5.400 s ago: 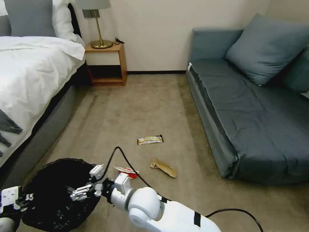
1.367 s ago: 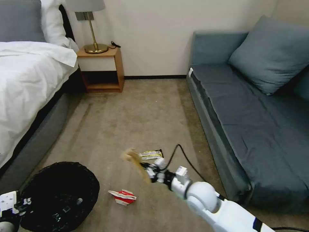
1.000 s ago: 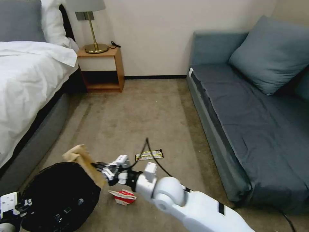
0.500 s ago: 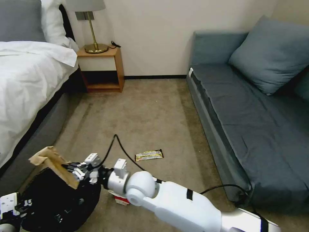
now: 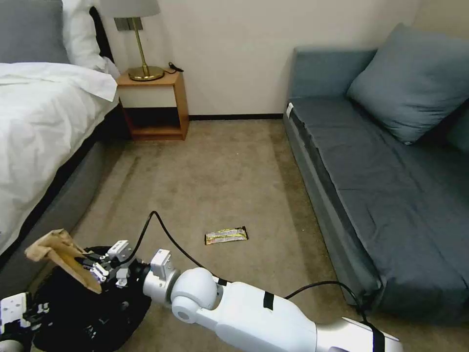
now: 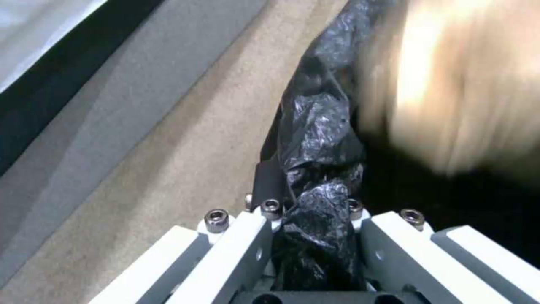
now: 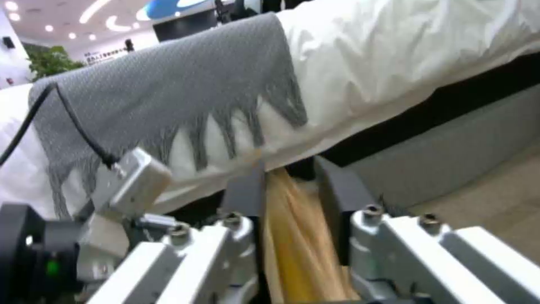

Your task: Pick up the trash bin, then pick up the garbage on the floor and place it into the trash bin.

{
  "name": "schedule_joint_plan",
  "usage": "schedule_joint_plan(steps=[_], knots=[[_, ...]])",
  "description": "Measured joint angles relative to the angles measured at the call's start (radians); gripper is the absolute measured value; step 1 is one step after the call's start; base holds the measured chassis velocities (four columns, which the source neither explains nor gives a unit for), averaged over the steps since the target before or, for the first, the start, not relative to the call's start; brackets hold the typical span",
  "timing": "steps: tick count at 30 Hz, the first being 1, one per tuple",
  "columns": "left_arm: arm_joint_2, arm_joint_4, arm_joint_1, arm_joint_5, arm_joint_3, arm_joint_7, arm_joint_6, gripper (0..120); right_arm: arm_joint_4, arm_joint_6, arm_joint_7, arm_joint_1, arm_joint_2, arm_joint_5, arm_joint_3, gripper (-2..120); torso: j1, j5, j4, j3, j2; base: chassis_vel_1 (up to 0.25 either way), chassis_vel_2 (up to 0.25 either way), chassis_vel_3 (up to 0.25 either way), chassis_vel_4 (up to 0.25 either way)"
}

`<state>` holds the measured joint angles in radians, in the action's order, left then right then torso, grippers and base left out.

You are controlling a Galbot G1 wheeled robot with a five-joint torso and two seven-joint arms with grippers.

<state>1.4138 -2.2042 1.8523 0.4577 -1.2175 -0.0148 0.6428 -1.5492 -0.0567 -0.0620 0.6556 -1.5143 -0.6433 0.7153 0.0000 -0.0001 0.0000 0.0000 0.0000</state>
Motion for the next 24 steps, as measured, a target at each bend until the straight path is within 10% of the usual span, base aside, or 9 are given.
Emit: schedule_joint_plan(steps=[24], knots=[[-0.024,0.045,-0.022,0.018,-0.025,0.004,0.003,3,-0.125,-0.049,-0.01,0.069,0.19,0.069,-0.104,100,0.0,0.0004,0.0,0.0,0.0,0.0,0.0,0.0,0.0]])
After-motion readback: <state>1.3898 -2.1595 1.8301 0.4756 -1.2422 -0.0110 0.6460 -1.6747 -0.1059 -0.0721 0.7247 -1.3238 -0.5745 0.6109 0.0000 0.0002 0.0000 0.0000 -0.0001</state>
